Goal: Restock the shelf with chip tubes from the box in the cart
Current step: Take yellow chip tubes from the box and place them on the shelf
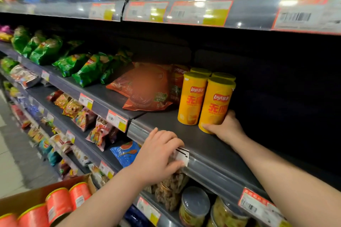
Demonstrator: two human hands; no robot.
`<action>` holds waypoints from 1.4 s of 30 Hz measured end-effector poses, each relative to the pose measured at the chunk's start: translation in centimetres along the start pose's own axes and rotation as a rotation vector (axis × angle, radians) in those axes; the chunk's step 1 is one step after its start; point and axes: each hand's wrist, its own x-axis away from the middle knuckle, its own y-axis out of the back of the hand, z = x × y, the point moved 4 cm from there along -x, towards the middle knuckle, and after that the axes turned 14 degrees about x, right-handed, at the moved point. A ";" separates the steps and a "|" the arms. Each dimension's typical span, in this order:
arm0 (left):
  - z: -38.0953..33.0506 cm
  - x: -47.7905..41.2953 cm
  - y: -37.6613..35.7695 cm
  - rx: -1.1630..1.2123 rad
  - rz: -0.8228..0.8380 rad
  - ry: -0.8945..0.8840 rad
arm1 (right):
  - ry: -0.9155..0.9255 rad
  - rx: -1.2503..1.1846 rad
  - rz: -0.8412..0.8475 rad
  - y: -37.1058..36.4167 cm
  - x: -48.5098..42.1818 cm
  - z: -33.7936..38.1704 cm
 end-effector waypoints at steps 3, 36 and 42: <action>-0.3 0.1 0.1 -0.038 0.023 0.008 | 0.007 0.031 0.017 0.1 0.3 -0.1; -0.9 29.1 8.2 -0.140 0.511 0.656 | 0.747 0.832 0.405 -17.4 31.1 7.3; -0.3 36.0 11.4 -0.155 0.529 0.829 | 0.814 0.883 0.494 -21.3 35.1 9.9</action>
